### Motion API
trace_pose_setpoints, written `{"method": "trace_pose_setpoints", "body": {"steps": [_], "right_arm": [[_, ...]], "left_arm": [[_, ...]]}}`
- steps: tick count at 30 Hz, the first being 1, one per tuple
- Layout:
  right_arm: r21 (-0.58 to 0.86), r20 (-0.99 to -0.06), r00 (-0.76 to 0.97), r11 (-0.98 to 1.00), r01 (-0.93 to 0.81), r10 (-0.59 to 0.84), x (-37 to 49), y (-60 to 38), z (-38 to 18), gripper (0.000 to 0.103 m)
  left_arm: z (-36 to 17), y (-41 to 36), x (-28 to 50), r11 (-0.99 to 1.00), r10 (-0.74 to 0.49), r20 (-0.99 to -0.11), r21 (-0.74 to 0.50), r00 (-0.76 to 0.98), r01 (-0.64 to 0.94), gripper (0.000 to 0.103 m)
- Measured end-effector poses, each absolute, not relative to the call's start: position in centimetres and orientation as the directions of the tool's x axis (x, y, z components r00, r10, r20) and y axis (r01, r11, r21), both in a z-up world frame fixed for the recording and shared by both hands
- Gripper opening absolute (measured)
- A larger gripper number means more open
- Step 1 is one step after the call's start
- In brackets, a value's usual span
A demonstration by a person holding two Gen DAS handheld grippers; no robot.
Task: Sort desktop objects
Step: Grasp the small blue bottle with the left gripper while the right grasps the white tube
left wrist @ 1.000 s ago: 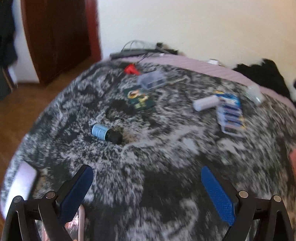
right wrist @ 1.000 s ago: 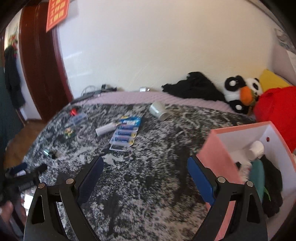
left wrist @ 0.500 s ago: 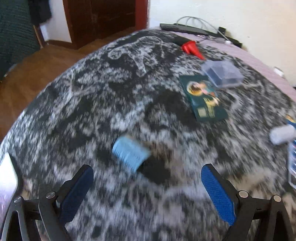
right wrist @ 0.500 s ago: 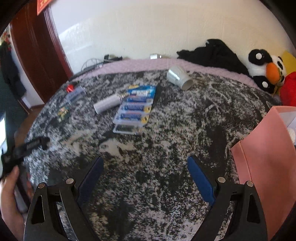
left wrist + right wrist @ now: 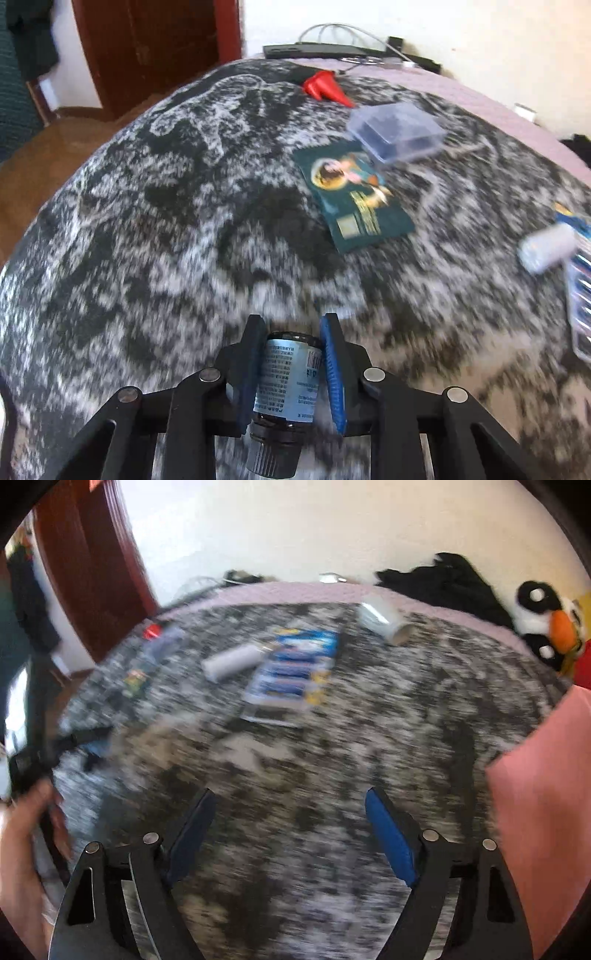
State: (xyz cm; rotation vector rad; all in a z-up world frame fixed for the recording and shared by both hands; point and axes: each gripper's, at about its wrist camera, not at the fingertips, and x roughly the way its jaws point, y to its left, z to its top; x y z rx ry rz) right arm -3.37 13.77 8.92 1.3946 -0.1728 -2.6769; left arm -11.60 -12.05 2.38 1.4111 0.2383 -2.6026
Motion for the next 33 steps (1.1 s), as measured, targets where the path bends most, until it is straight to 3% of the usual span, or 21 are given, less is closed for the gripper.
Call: {"method": "trace_pose_setpoints", "body": {"steps": [2,5,10,14,18,20,21,22,24,33], "right_arm": [[0.308,-0.78,-0.554,-0.949,0.061,-0.289,-4.8,12.9,9.4,0.086],[0.588,-0.668,-0.552,-0.808,0.02,-0.499,-8.8,12.1,9.6,0.086],[0.742,-0.624,-0.564,-0.638,-0.208,-0.541,-16.5,11.8,6.6,0.086],[0.74,-0.663,-0.539,-0.564,-0.366,-0.52,-19.8,11.8,3.5,0.084],[0.652,-0.733,-0.532,-0.66,-0.373,-0.423,-21.8,10.4,3.8,0.079],[0.592,-0.768,-0.519,-0.723,-0.355,-0.374,-22.7,9.4,4.2,0.069],[0.563,-0.786,-0.508,-0.747,-0.354,-0.352,-23.1,9.0,4.1,0.058],[0.532,-0.799,-0.505,-0.775,-0.341,-0.326,-23.2,8.8,4.2,0.039],[0.467,-0.821,-0.502,-0.827,-0.312,-0.274,-23.4,8.3,4.5,0.031],[0.417,-0.784,-0.533,-0.906,-0.074,-0.318,-13.7,9.3,9.0,0.028]], "left_arm": [[3.2,-12.0,-10.3,-0.977,-0.058,-0.837,-0.064,-0.544,0.203,0.025],[4.3,-11.4,-8.5,-0.984,-0.061,-0.825,-0.046,-0.562,0.175,0.025],[5.8,-11.1,-6.5,-0.99,-0.039,-0.811,-0.047,-0.584,0.131,0.024],[6.1,-11.8,-6.7,-0.992,-0.032,-0.811,-0.048,-0.584,0.12,0.024],[6.2,-12.3,-6.7,-0.991,-0.032,-0.807,-0.049,-0.59,0.121,0.024],[6.4,-12.3,-6.8,-0.992,-0.029,-0.805,-0.052,-0.593,0.119,0.024],[6.4,-12.3,-6.8,-0.992,-0.026,-0.804,-0.054,-0.594,0.117,0.024],[6.5,-12.2,-6.8,-0.992,-0.024,-0.803,-0.056,-0.596,0.115,0.024],[6.9,-12.0,-6.6,-0.993,-0.018,-0.799,-0.057,-0.601,0.105,0.024],[9.6,-9.1,-3.6,-0.999,-0.009,-0.761,-0.014,-0.649,0.03,0.024]]}}
